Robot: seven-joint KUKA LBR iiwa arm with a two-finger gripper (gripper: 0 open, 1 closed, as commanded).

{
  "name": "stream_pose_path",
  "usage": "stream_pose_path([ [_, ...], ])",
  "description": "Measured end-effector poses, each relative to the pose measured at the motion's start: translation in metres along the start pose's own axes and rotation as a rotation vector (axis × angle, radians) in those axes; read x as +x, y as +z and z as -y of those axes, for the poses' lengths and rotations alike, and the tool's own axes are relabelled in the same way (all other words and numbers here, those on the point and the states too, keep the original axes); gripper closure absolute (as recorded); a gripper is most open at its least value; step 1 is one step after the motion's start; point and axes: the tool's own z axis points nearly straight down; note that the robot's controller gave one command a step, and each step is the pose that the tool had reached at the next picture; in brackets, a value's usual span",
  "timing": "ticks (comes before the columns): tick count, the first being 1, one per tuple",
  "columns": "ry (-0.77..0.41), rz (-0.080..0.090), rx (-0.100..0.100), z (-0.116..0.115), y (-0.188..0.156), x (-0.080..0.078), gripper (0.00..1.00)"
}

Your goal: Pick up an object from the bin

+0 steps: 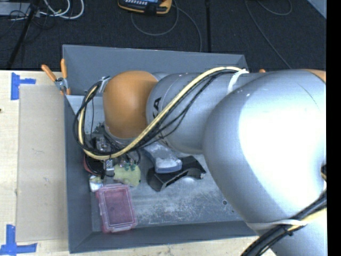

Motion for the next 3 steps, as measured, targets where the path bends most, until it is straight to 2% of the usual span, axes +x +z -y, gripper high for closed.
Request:
stream_pose_path([
  [1, 0.0, 0.0, 0.0, 0.0, 0.0, 0.0, 1.0],
  [2, -0.031, -0.01, 0.009, 0.003, -0.002, -0.011, 1.0],
  [3, -0.03, -0.011, 0.009, 0.003, -0.002, -0.011, 1.0],
])
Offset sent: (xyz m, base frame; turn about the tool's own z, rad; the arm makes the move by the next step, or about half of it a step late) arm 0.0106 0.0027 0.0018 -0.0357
